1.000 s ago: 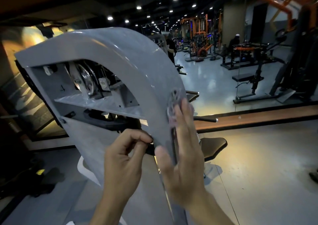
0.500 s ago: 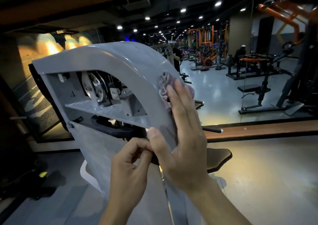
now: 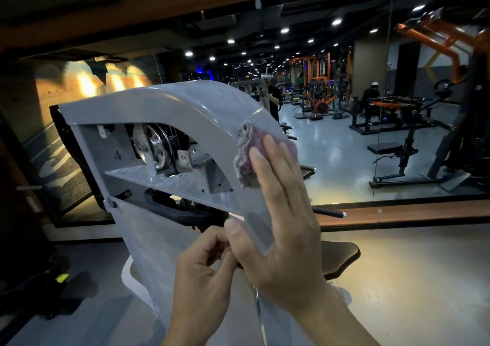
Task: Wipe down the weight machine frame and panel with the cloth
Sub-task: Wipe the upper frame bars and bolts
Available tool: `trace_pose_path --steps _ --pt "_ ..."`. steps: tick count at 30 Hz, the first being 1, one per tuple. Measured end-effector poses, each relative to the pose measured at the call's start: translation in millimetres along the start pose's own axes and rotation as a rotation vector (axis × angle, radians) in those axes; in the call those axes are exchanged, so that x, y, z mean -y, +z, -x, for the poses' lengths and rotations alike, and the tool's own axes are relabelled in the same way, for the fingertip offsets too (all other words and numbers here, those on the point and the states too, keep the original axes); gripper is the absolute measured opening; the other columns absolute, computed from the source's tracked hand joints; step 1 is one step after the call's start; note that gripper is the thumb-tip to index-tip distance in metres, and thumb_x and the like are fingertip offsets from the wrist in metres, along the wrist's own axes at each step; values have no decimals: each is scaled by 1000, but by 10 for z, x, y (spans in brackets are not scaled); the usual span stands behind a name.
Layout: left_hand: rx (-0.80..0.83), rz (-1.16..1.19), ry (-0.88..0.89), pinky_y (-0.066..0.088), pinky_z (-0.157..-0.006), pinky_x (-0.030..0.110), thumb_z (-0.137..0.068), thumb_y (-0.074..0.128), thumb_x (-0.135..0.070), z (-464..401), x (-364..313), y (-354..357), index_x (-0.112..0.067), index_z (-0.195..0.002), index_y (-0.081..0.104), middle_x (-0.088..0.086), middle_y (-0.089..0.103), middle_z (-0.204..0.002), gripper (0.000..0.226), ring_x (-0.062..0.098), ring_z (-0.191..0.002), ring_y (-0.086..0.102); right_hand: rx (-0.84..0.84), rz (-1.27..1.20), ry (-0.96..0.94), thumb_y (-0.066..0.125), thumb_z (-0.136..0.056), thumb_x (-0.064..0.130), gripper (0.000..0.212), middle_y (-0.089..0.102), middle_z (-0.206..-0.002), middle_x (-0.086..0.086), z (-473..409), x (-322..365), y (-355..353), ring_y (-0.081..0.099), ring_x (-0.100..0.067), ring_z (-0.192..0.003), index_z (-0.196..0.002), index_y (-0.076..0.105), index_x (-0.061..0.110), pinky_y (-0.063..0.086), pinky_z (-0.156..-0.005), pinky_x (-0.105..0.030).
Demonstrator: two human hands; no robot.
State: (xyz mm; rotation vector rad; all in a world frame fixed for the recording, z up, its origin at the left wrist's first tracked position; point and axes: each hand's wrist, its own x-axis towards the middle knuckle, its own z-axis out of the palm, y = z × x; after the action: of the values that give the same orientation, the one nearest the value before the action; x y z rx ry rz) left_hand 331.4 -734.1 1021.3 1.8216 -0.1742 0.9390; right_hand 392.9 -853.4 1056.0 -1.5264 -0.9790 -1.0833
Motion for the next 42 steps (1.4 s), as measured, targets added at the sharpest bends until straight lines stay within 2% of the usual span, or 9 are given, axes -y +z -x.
trace_pose_path --steps 3,6,17,23,26,29,33,37,42 --pt "-13 32 -46 55 -65 48 -88 63 -18 -8 57 -5 -14 -83 70 11 68 -77 10 33 -68 65 -10 40 42 63 -87 28 79 27 -168 -9 442 -27 6 23 -33 -156 -159 33 10 36 -120 -50" --pt "-22 31 -52 54 -66 39 -87 59 -5 -22 60 6 -18 -81 70 10 69 -78 18 27 -67 68 -27 97 73 62 -82 33 85 25 -169 -1 709 -32 -43 29 -30 -154 -160 28 25 50 -107 -49" --pt "-5 -49 -13 54 -64 28 -94 66 5 -4 -37 -4 -11 -84 71 7 71 -74 20 21 -68 70 88 27 -77 63 -93 30 69 29 -166 -10 30 4 -97 20 -27 -157 -155 39 11 31 -122 -52" --pt "-22 -4 -72 58 -66 35 -91 62 1 -14 39 4 -21 -78 68 10 70 -77 26 25 -67 70 77 -119 144 37 -110 26 57 34 -164 2 895 -287 31 32 -7 -151 -164 18 21 34 -110 -8" --pt "-21 -11 -75 56 -65 32 -89 63 -4 -19 16 19 -23 -77 68 9 70 -76 24 22 -66 67 104 -56 186 30 -105 61 72 12 -172 1 783 -293 -117 15 -19 -158 -165 10 28 35 -118 -24" --pt "-20 -4 -84 52 -63 22 -94 62 12 -19 -14 26 -20 -76 67 11 70 -75 37 18 -64 67 136 -84 190 27 -105 58 71 8 -173 4 215 -344 -226 9 -22 -159 -163 19 18 26 -125 -51" --pt "-2 2 -85 50 -62 18 -92 61 14 -10 -43 28 -19 -75 68 9 69 -74 38 16 -63 66 131 -87 235 27 -104 60 73 6 -173 5 281 -415 -202 11 -21 -159 -164 19 19 28 -122 -55" --pt "8 -24 -66 50 -63 17 -90 62 17 -18 -29 10 -24 -74 68 8 69 -74 44 15 -65 66 93 -93 319 26 -100 74 75 7 -173 7 923 -310 -150 13 -17 -159 -164 12 37 38 -118 -30" --pt "19 -15 -60 52 -66 20 -91 67 10 -24 -15 -12 -22 -78 70 8 70 -76 34 19 -68 68 103 -121 164 31 -105 60 73 22 -170 -5 141 -430 -195 15 -26 -158 -158 35 10 27 -124 -54"
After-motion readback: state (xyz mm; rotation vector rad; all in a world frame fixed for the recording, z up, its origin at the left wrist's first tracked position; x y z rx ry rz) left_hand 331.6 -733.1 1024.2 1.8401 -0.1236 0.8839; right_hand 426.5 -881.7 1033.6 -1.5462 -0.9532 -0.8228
